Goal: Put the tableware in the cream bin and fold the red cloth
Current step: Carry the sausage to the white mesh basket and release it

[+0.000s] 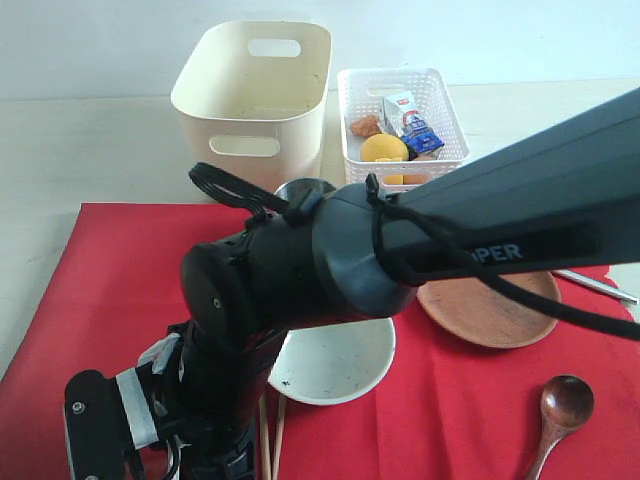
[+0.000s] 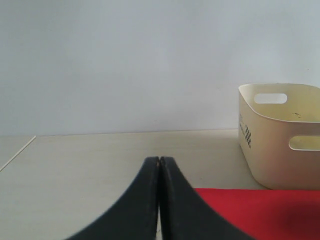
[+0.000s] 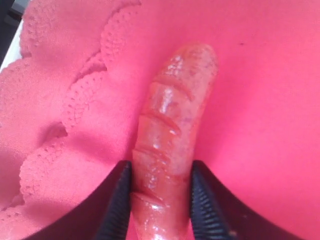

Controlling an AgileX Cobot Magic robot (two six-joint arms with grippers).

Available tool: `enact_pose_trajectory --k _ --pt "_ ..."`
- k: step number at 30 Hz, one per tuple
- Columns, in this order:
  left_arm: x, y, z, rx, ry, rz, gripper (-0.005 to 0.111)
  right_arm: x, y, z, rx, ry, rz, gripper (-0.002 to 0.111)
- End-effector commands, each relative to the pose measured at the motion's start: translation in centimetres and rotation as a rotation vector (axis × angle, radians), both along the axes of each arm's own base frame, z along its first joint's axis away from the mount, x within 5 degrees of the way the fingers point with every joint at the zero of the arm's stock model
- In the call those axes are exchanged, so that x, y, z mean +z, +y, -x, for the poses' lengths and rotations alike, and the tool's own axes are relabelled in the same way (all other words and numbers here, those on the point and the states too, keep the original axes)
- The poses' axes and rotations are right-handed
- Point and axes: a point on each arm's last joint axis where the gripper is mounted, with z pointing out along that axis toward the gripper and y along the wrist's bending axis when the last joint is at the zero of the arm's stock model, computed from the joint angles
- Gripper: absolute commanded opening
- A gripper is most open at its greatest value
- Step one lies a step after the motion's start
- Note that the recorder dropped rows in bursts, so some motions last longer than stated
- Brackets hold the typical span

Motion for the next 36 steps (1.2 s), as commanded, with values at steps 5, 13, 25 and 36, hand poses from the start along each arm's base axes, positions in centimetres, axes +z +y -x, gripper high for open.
enact_pose_trajectory --k 5,13,25,36 --pt "-0.1 0.0 0.0 0.0 -0.001 0.012 0.003 5.3 -0.4 0.1 -0.04 -0.054 -0.1 0.0" --pt "-0.1 0.0 0.0 0.0 -0.001 0.012 0.003 15.8 -5.7 -5.1 -0.415 -0.397 -0.297 0.0" --pt "-0.1 0.0 0.0 0.0 -0.001 0.012 0.003 15.6 -15.2 -18.1 -1.068 -0.462 -0.557 0.0" --pt "-0.1 0.0 0.0 0.0 -0.001 0.012 0.003 8.3 -18.2 -24.4 -1.242 -0.488 -0.684 0.0"
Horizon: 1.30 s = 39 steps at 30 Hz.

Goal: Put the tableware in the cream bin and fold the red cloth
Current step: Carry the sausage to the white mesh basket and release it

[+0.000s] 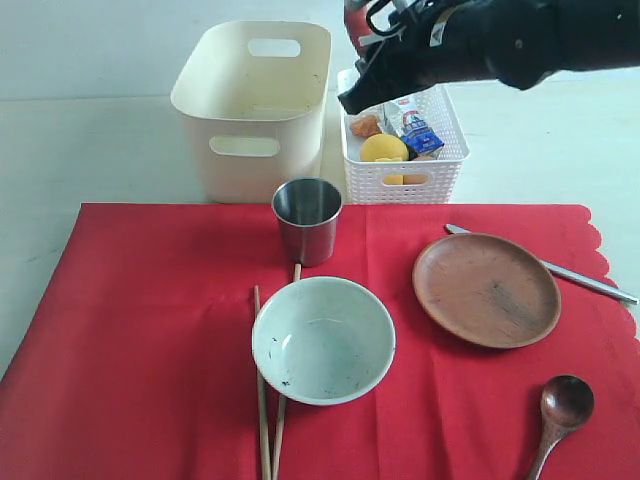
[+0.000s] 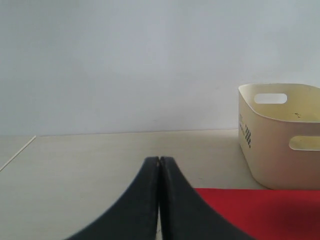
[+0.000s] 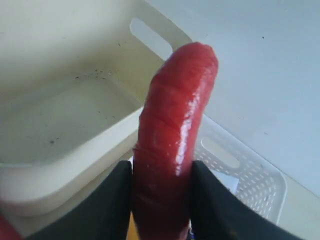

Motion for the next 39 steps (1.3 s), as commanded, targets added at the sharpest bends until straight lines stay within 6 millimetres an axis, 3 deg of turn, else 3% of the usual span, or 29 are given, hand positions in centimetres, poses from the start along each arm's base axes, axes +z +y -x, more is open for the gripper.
enact_pose_trajectory --k 1,9,17,23,29,39 --pt "-0.1 0.0 0.0 0.0 -0.001 0.012 0.003 -2.8 -0.5 -1.9 -0.023 -0.067 -0.055 0.0" --pt "-0.1 0.0 0.0 0.0 -0.001 0.012 0.003 -6.6 -2.0 -4.6 -0.292 -0.107 -0.298 0.0" --pt "-0.1 0.0 0.0 0.0 -0.001 0.012 0.003 -7.5 -1.1 -5.9 -0.322 0.031 -0.315 0.0" --pt "-0.1 0.0 0.0 0.0 -0.001 0.012 0.003 -7.3 -0.9 -6.0 -0.323 0.034 -0.326 0.001" --pt "-0.1 0.0 0.0 0.0 -0.001 0.012 0.003 -7.3 -0.9 -6.0 -0.328 0.035 -0.329 0.025" --pt "-0.1 0.0 0.0 0.0 -0.001 0.012 0.003 -7.1 -0.8 -5.8 -0.309 0.059 -0.299 0.076"
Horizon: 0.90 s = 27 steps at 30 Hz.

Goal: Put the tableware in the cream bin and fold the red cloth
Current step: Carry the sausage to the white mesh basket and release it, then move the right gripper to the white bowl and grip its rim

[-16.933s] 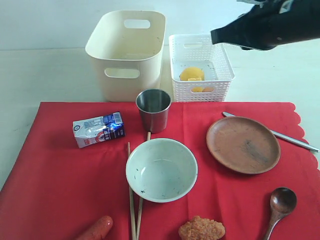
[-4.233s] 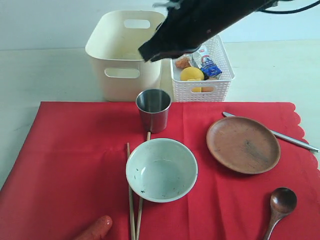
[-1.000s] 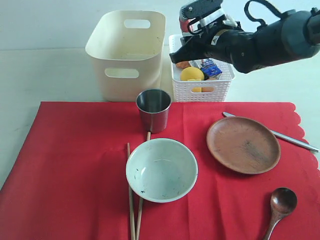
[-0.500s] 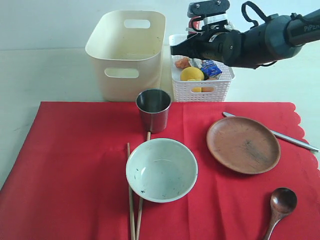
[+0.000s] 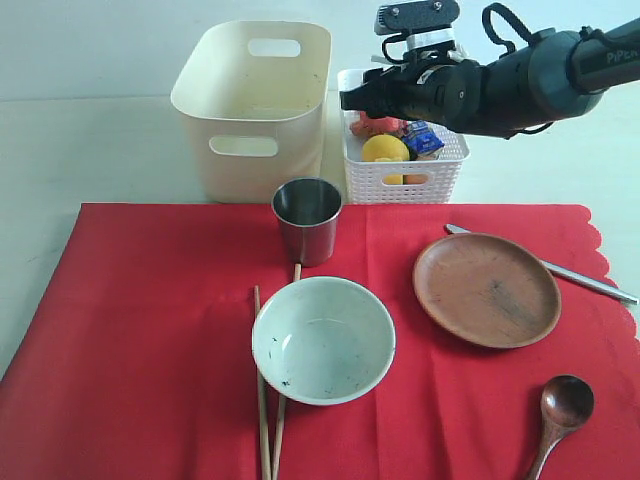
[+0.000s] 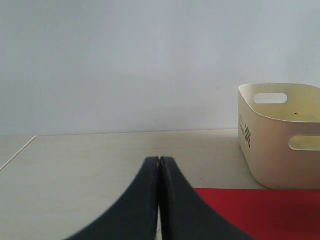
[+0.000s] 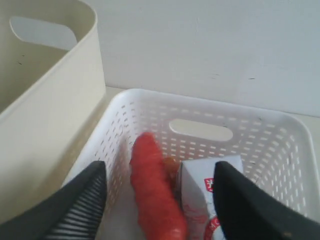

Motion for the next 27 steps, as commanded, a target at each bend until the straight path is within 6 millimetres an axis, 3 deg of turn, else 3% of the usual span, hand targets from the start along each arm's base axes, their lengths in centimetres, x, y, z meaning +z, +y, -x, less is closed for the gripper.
enact_pose_trajectory --k 1,5,8,18,23,27 --pt "-0.1 0.0 0.0 0.0 -0.001 0.012 0.003 1.0 0.2 0.1 0.032 0.01 0.027 0.078" --pt "-0.1 0.0 0.0 0.0 -0.001 0.012 0.003 2.4 0.3 1.1 0.161 0.066 0.168 0.079" --pt "-0.1 0.0 0.0 0.0 -0.001 0.012 0.003 4.4 0.3 2.2 0.224 0.115 0.196 0.072" --pt "-0.1 0.0 0.0 0.0 -0.001 0.012 0.003 15.0 -0.8 7.2 0.244 0.132 0.062 0.002" --pt "-0.1 0.0 0.0 0.0 -0.001 0.012 0.003 18.6 -2.2 11.1 0.229 0.082 0.011 0.0" --pt "-0.1 0.0 0.0 0.0 -0.001 0.012 0.003 20.3 -3.5 14.3 0.233 0.048 0.0 0.0"
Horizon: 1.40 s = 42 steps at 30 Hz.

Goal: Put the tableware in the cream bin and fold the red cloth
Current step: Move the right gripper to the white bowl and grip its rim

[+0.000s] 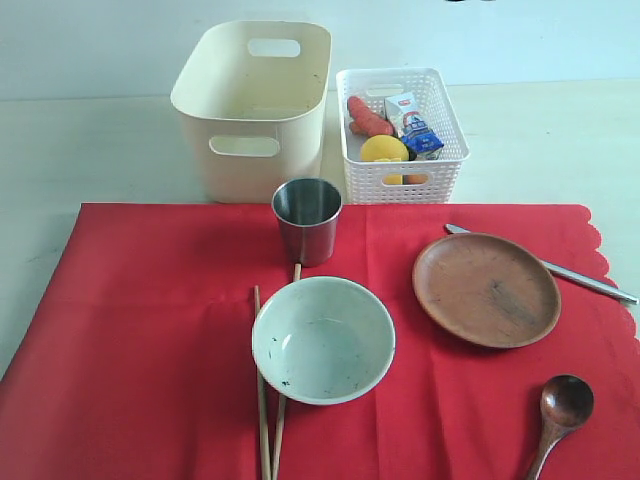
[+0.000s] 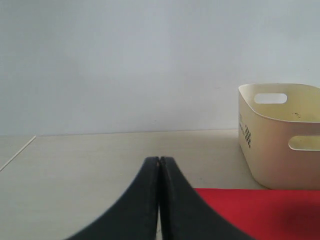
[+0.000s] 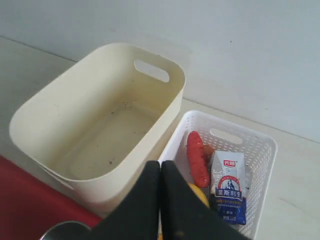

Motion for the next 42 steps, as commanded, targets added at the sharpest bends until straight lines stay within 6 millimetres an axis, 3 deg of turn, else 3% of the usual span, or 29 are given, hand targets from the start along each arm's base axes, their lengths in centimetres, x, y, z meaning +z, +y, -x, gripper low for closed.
enact_pose_trajectory --k 1,8,17,23,29,34,42 --pt "-0.1 0.0 0.0 0.0 -0.001 0.012 0.003 1.7 -1.4 3.9 0.003 -0.021 -0.017 0.0" --pt "-0.1 0.0 0.0 0.0 -0.001 0.012 0.003 1.1 -2.6 8.2 0.006 0.052 -0.084 0.0" --pt "-0.1 0.0 0.0 0.0 -0.001 0.012 0.003 -4.9 -1.4 10.4 0.237 0.247 -0.06 0.0" --pt "-0.1 0.0 0.0 0.0 -0.001 0.012 0.003 -10.4 -0.6 10.1 0.263 0.464 -0.088 0.004" --pt "-0.1 0.0 0.0 0.0 -0.001 0.012 0.003 -14.8 0.6 9.3 0.283 0.583 -0.021 0.027" --pt "-0.1 0.0 0.0 0.0 -0.001 0.012 0.003 -17.1 1.6 8.4 0.23 0.526 0.065 0.047" --pt "-0.1 0.0 0.0 0.0 -0.001 0.012 0.003 -19.1 1.8 8.2 0.262 0.578 0.094 0.048"
